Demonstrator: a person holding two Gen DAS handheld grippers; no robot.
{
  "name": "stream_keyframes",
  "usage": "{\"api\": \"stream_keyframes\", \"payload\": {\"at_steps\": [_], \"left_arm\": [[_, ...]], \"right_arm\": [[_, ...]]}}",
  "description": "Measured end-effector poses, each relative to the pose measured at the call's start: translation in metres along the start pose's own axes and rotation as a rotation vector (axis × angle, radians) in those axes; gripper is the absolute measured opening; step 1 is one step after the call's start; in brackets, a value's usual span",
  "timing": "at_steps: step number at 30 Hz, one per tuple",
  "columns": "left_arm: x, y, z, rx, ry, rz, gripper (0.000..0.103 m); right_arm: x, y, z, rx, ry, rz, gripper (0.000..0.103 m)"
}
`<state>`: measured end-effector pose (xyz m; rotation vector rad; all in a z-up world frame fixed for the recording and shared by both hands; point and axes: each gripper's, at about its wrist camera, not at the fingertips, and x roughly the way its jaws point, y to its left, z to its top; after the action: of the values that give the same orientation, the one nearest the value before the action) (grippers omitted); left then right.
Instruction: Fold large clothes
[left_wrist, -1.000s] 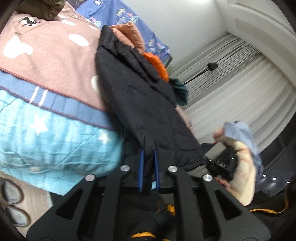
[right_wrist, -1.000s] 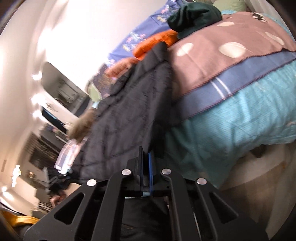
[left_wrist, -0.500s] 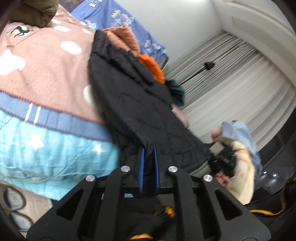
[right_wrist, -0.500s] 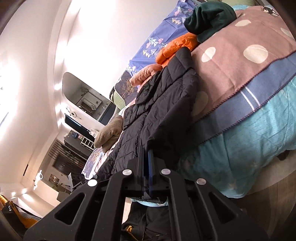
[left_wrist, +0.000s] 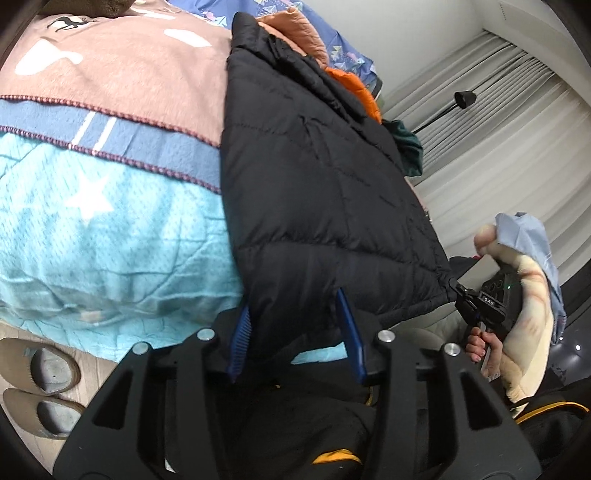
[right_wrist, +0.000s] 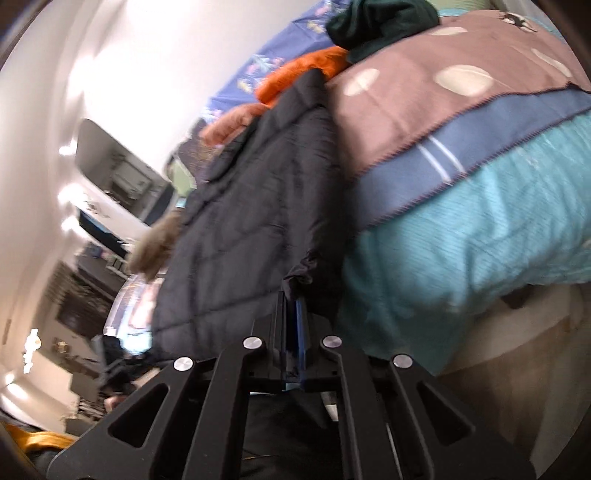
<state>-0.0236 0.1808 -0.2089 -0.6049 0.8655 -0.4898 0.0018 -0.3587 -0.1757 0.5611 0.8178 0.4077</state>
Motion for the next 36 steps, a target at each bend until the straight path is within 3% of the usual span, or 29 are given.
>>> {"api": "stream_keyframes", "payload": {"at_steps": [1, 2, 4, 7, 10, 12, 14, 17, 23, 30, 36], "left_arm": [[0.001, 0.0, -0.001, 0.007, 0.003, 0.019, 0.045], [0.001, -0.001, -0.001, 0.019, 0.006, 0.042, 0.045], [0.001, -0.002, -0.002, 0.034, 0.013, 0.066, 0.05], [0.005, -0.004, -0.004, 0.064, 0.027, 0.11, 0.067], [0.01, -0.002, -0.006, 0.063, 0.05, 0.123, 0.064], [0.008, -0.002, -0.006, 0.049, 0.035, 0.088, 0.058], [0.003, -0.001, -0.005, 0.033, 0.018, 0.065, 0.036], [-0.006, 0.003, -0.001, 0.006, 0.001, 0.034, 0.021], [-0.019, -0.012, 0.002, 0.027, -0.033, -0.006, 0.013], [-0.041, -0.037, 0.022, 0.018, -0.119, -0.203, 0.012], [-0.049, -0.057, 0.043, 0.046, -0.162, -0.311, 0.012]], "right_arm": [[0.004, -0.004, -0.002, -0.005, 0.007, -0.048, 0.011], [0.007, -0.006, -0.003, -0.021, 0.013, -0.096, 0.022], [0.012, -0.008, -0.006, -0.054, 0.017, -0.132, 0.034], [0.019, -0.011, -0.01, -0.058, 0.022, -0.112, 0.039], [0.02, -0.014, -0.011, -0.041, 0.03, -0.067, 0.04], [0.016, -0.011, -0.013, -0.066, 0.035, -0.062, 0.037], [0.014, -0.01, -0.013, -0.07, 0.043, -0.069, 0.022], [0.007, -0.012, -0.013, -0.054, 0.025, -0.05, 0.01], [-0.006, 0.004, -0.007, -0.045, -0.015, 0.028, 0.007], [-0.028, 0.029, 0.011, -0.012, -0.071, 0.233, 0.007], [-0.036, 0.042, 0.033, 0.032, -0.103, 0.37, 0.007]]}}
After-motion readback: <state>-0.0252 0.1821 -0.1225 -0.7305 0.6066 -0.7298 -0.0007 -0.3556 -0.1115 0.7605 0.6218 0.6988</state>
